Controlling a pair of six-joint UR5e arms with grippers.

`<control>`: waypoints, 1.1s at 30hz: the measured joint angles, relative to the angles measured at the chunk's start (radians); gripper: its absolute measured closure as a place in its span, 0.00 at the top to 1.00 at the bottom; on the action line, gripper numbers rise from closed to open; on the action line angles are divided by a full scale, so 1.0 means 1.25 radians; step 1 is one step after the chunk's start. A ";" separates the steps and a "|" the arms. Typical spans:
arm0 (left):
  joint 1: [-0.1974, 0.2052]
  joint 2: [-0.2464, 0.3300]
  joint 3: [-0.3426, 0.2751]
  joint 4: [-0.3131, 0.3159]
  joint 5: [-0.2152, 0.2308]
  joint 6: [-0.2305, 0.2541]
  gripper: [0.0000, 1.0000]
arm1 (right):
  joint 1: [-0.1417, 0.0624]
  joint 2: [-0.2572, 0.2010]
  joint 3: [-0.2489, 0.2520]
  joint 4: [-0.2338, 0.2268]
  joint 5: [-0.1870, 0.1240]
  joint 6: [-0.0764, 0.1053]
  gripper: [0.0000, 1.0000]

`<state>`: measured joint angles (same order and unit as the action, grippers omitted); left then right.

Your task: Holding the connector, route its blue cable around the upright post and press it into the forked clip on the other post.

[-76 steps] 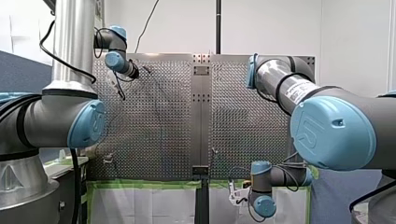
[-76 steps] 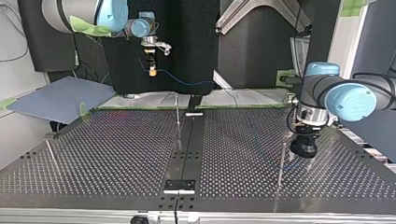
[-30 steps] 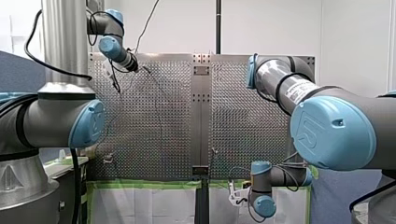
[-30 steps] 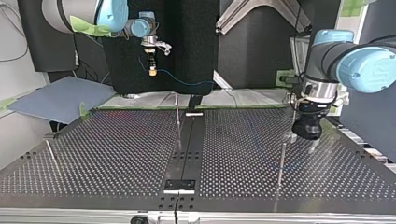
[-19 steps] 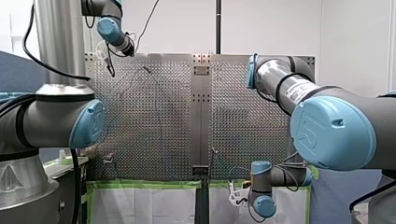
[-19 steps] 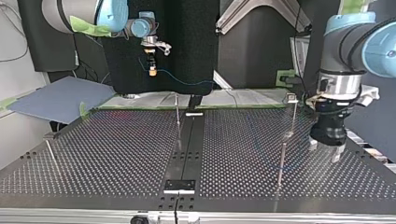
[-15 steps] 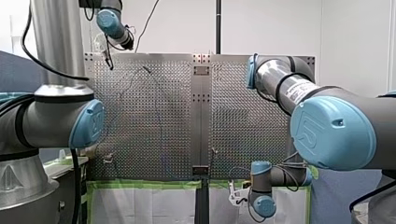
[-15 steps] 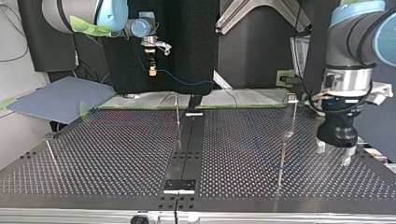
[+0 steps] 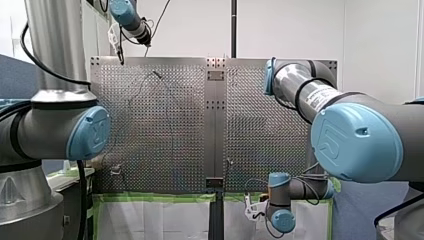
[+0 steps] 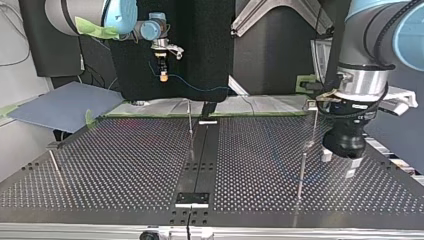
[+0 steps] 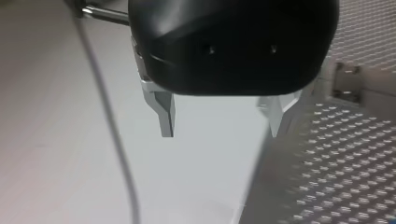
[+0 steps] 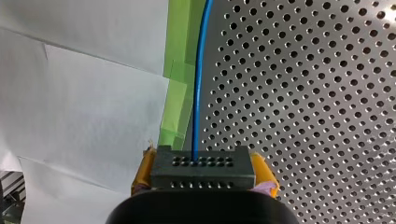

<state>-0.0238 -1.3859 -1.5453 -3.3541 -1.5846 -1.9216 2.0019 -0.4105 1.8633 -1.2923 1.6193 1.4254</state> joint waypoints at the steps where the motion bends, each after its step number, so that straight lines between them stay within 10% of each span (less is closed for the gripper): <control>1: -0.006 -0.006 0.000 -0.006 -0.005 0.006 1.00 | 0.000 0.000 0.000 0.000 0.000 0.000 0.00; 12: -0.078 -0.051 0.000 -0.087 -0.070 0.087 1.00 | 0.003 0.000 0.000 0.004 0.001 0.000 0.00; 33: -0.072 -0.053 0.000 -0.205 -0.083 0.121 1.00 | 0.005 0.000 0.000 0.003 0.001 0.000 0.00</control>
<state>-0.1137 -1.4516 -1.5459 -3.6099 -1.6886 -1.7706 2.0077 -0.4105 1.8627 -1.2885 1.6201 1.4253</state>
